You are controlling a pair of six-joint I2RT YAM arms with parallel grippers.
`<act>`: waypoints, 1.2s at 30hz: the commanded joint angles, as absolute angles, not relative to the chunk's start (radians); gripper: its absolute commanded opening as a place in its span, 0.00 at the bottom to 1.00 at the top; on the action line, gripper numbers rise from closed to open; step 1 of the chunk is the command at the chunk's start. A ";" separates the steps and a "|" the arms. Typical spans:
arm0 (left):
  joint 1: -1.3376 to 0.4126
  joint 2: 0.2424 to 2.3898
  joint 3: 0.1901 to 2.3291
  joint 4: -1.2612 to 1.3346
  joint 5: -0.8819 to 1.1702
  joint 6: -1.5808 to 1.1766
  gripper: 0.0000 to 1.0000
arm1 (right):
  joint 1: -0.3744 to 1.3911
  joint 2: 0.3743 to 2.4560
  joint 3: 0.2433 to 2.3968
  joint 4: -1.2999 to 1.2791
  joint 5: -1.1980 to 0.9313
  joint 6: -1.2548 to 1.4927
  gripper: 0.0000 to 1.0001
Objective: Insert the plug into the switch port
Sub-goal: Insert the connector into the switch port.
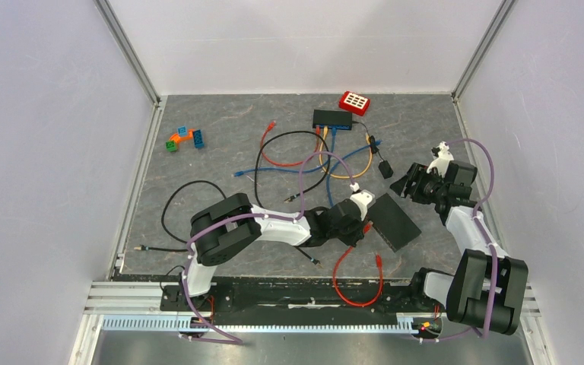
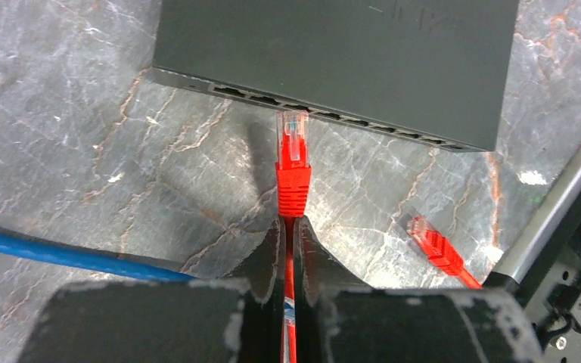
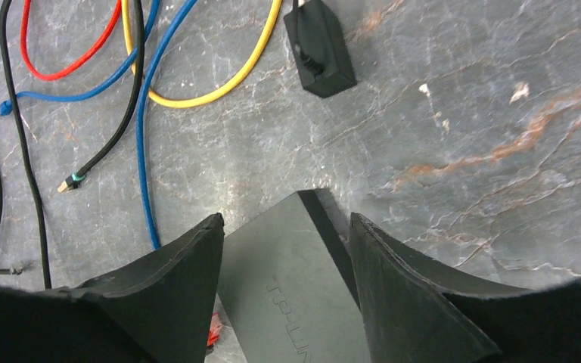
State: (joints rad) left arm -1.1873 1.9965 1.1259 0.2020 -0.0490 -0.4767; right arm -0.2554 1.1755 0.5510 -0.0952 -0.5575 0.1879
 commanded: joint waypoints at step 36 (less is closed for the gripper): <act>-1.129 2.191 1.489 -0.504 -0.005 -0.302 0.02 | -0.318 1.540 0.660 -0.048 -0.784 0.054 0.53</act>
State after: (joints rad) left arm -1.1435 2.1342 1.5253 -0.3592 -0.0406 -0.2920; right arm -0.3126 1.5375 0.6384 -0.0879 -0.7483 0.0761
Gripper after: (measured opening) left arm 0.043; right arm 0.533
